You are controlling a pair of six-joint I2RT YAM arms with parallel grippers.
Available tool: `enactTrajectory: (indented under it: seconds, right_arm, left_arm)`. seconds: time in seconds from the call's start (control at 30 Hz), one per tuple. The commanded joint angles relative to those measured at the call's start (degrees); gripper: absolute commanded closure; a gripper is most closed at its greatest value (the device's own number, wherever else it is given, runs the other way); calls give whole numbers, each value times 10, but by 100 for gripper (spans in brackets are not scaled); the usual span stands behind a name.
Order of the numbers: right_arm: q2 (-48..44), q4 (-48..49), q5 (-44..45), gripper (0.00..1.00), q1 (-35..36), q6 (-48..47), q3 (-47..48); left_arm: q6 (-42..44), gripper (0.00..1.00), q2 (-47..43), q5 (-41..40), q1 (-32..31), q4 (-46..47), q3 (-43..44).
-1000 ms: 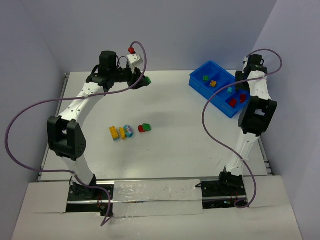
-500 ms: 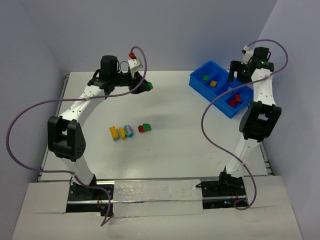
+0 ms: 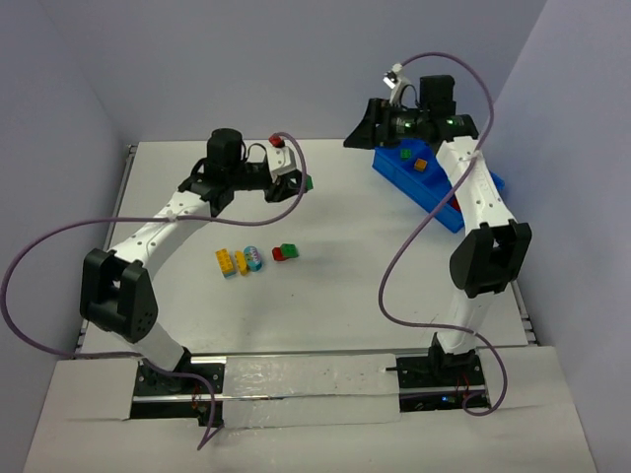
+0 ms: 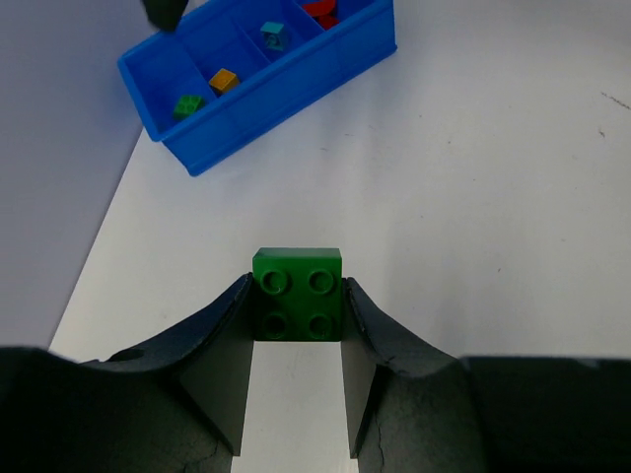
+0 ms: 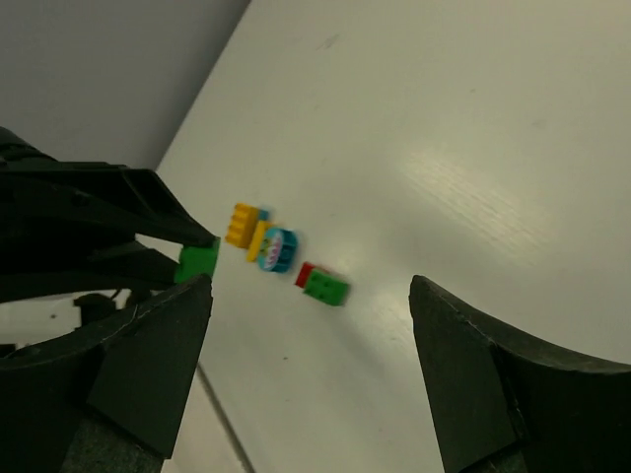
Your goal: Sort the legos into containers by color
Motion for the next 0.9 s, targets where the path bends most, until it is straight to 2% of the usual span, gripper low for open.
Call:
enactTrajectory:
  seconds: [0.0,0.2,0.57,0.77,0.87]
  right_arm:
    - [17,40,-78,13,24,58,-3]
    - [20,21,-121,12,62,36,-10]
    - [18,-25,-131,11,99,-25,-32]
    - [20,-17,-137,21,106,-23,-36]
    - [25,-5,-136,34,106,-12,-35]
  left_arm:
    - [53,95,-39,-36,-18,47,-19]
    - [59,94,-40,-73,-34,69,-23]
    - [33,92,-39,-90,-48,106,-22]
    - [32,92,-36,-88,-48,109,-16]
    - [30,92,-36,-86,-48,111,-15]
